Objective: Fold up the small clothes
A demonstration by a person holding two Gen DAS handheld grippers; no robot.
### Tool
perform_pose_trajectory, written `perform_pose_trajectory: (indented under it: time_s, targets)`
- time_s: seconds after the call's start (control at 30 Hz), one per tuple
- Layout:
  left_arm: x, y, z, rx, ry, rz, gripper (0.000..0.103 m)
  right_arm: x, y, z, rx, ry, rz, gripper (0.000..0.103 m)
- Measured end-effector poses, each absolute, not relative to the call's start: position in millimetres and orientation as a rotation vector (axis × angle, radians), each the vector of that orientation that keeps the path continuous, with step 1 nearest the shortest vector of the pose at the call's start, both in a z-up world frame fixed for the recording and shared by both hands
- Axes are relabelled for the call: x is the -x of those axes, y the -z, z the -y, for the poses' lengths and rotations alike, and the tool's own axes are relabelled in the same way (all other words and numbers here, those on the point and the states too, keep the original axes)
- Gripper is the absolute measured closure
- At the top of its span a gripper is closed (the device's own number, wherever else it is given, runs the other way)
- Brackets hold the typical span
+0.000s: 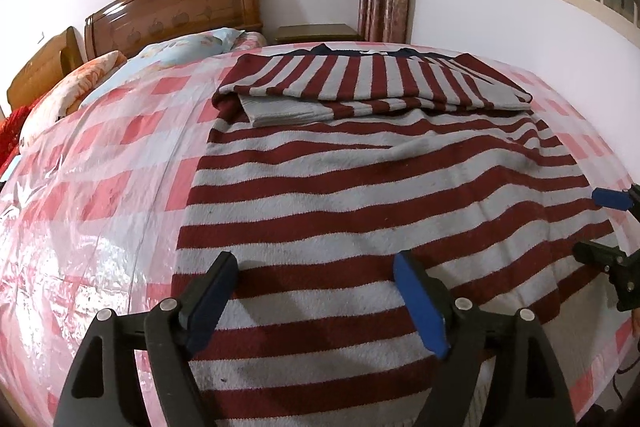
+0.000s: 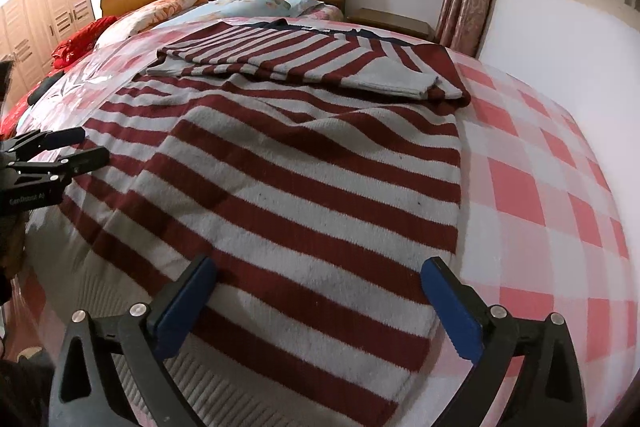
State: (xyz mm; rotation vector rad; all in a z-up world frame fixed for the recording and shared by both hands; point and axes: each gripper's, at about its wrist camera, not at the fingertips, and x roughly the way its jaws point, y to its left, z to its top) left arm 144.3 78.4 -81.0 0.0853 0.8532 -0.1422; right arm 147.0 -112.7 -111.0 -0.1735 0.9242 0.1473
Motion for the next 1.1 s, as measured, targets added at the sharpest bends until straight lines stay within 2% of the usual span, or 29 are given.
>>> perform_pose_trajectory:
  time_s: [0.2, 0.27, 0.43, 0.63, 0.77, 1.1]
  targets:
    - [-139, 79, -81, -0.089, 0.137, -0.875, 0.020, -138, 110, 114, 0.179, -0.158, -0.942, 0.000]
    - [-129, 75, -89, -0.066, 0.139, -0.877, 0.024, -131, 106, 115, 0.189, -0.147, -0.960, 0.000]
    - [-92, 63, -137, 0.075, 0.143, -0.821, 0.025, -94, 92, 133, 0.145, -0.147, -0.906, 0.000]
    - [-51, 70, -179, 0.178, 0.171, -0.841, 0.028, -61, 99, 159, 0.066, -0.092, -0.915, 0.000]
    - [-41, 77, -168, 0.198, 0.261, -0.879, 0.031, -47, 102, 160, 0.058, -0.087, -0.917, 0.000]
    - [-36, 81, -130, 0.044, 0.196, -0.904, 0.033, -39, 103, 138, 0.095, -0.147, -0.906, 0.000]
